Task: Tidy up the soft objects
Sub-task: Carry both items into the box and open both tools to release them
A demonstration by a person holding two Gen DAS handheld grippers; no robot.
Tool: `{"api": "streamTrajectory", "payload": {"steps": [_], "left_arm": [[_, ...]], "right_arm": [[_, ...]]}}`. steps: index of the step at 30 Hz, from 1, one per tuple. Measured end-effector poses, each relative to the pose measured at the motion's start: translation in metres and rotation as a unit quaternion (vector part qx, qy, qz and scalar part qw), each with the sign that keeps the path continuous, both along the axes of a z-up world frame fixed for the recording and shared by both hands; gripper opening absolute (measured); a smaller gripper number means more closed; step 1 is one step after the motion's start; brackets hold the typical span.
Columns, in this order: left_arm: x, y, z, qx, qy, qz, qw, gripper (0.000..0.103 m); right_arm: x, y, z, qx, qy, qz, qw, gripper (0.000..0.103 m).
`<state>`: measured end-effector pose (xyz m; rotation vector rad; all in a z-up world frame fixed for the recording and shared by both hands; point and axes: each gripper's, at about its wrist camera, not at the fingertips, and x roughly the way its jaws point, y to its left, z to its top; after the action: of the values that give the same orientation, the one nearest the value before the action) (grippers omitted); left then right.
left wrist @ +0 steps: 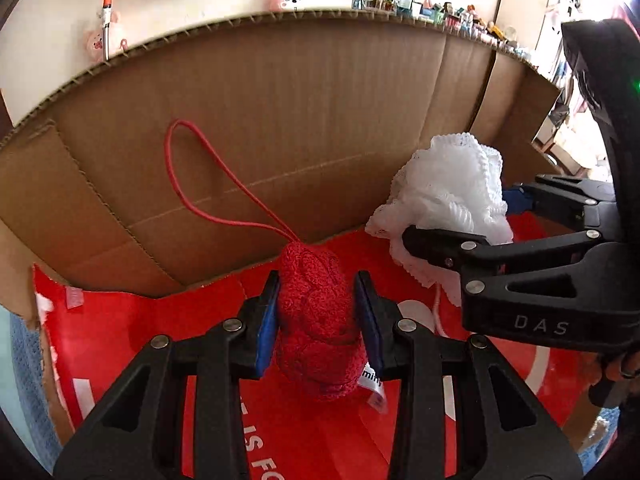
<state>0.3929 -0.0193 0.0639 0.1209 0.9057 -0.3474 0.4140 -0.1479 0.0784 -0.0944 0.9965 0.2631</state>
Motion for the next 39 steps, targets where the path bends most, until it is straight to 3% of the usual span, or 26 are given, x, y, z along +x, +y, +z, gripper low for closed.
{"api": "streamTrajectory", "payload": {"steps": [16, 21, 39], "left_arm": [[0.005, -0.030, -0.006, 0.024, 0.008, 0.005, 0.9997, 0.036], [0.004, -0.026, -0.006, 0.025, 0.004, 0.008, 0.9996, 0.052], [-0.007, -0.027, 0.004, 0.011, -0.009, 0.012, 0.9998, 0.070]], "right_arm": [[-0.003, 0.011, -0.003, -0.002, 0.013, 0.001, 1.000, 0.072], [0.001, 0.014, -0.001, -0.002, 0.016, 0.002, 1.000, 0.074], [0.014, 0.004, 0.001, 0.015, 0.019, 0.001, 1.000, 0.081]]}}
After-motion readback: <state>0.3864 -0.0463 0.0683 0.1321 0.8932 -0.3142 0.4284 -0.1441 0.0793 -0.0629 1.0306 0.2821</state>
